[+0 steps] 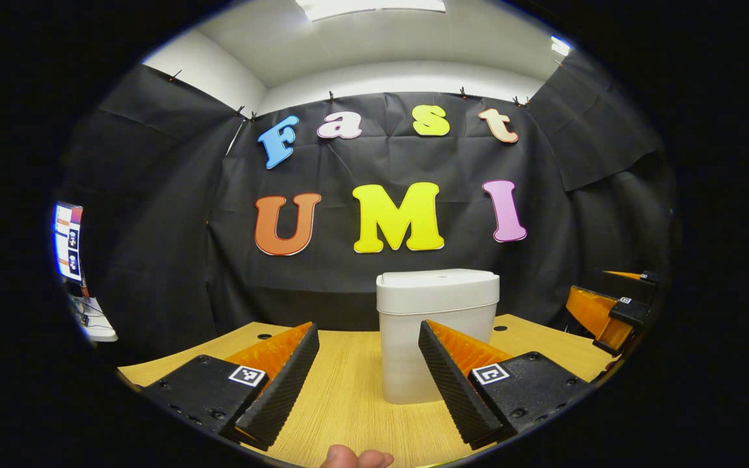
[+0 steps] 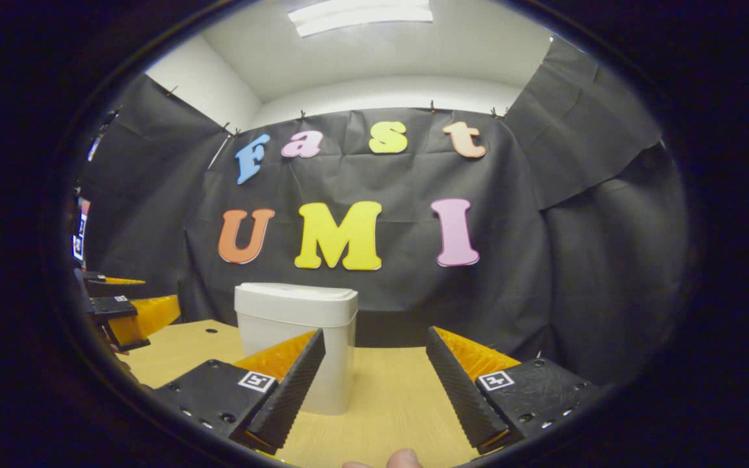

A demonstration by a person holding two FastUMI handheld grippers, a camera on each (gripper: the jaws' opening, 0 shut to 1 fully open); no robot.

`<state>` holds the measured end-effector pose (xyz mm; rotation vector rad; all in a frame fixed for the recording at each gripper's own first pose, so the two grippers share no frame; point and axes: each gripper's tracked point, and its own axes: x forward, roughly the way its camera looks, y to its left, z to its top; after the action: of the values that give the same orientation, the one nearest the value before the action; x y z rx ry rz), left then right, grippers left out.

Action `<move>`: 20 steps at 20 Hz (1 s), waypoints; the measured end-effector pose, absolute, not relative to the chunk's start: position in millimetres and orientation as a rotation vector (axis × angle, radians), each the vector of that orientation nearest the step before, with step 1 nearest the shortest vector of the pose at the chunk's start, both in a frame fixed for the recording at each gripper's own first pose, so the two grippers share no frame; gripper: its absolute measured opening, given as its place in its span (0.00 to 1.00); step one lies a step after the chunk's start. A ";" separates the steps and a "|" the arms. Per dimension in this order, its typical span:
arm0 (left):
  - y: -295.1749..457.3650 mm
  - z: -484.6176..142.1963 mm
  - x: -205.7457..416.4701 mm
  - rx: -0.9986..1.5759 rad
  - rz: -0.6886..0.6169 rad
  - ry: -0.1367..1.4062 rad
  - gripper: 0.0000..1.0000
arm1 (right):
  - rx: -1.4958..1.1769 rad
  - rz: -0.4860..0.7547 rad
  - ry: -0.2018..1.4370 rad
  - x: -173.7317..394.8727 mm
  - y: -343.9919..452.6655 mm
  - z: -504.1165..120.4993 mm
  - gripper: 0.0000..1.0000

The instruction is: Press the lid of the desktop garbage bin to open it, pick up the crumpled paper on the desktop and throw it into the bin, then pick up the pop can on the desktop and drop it into the bin, and finally close the garbage bin lid.

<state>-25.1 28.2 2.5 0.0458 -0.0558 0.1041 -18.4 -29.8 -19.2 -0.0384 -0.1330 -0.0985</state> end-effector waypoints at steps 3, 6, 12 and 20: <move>25.7 -2.7 -26.2 0.050 0.100 -0.051 0.99 | -0.028 -0.099 -0.127 -20.3 -32.1 -21.7 0.96; 29.4 -5.1 -26.4 0.050 0.105 -0.047 0.99 | -0.020 -0.116 -0.152 -20.2 -34.8 -17.7 0.95; 33.9 -3.7 -25.9 0.043 0.112 -0.049 0.99 | -0.011 -0.118 -0.165 -18.2 -34.2 -15.9 0.95; 31.4 -2.7 -25.6 0.045 0.100 -0.050 0.99 | -0.011 -0.134 -0.158 -16.9 -39.1 -15.0 0.95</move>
<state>-25.6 31.4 -2.7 0.0454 -0.0496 0.0995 -16.9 -39.1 -15.0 -0.0112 -0.1583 -0.1336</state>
